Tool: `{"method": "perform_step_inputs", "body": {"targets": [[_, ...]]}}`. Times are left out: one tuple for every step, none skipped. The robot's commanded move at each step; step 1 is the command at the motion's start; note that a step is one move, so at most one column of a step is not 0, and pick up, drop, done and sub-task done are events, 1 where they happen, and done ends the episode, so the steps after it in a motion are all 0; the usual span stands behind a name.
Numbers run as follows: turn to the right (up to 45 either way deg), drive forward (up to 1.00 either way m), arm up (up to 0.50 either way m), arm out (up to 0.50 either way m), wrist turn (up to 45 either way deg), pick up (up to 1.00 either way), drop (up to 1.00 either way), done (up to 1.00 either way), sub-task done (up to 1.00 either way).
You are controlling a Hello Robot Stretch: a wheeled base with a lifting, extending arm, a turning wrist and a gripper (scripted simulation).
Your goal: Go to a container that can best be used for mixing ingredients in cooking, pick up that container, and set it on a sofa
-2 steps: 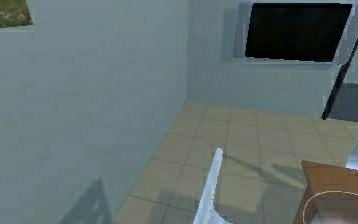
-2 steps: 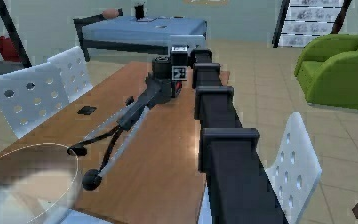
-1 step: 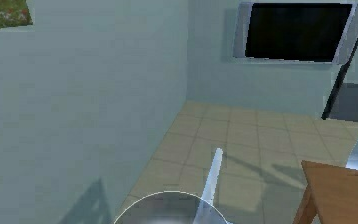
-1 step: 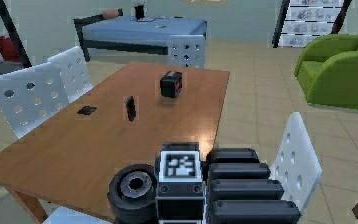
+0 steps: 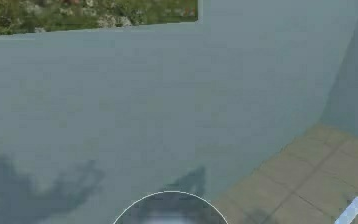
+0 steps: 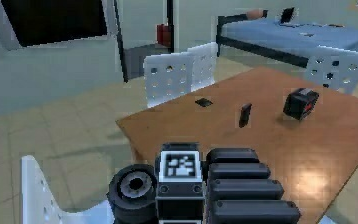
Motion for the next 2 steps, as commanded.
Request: {"method": "perform_step_inputs", "body": {"targets": [[0.0,0.4,0.0,0.0,0.0,0.0,0.0,0.0,0.0],[45.0,0.0,0.0,0.0,0.0,0.0,0.0,0.0,0.0]]}}
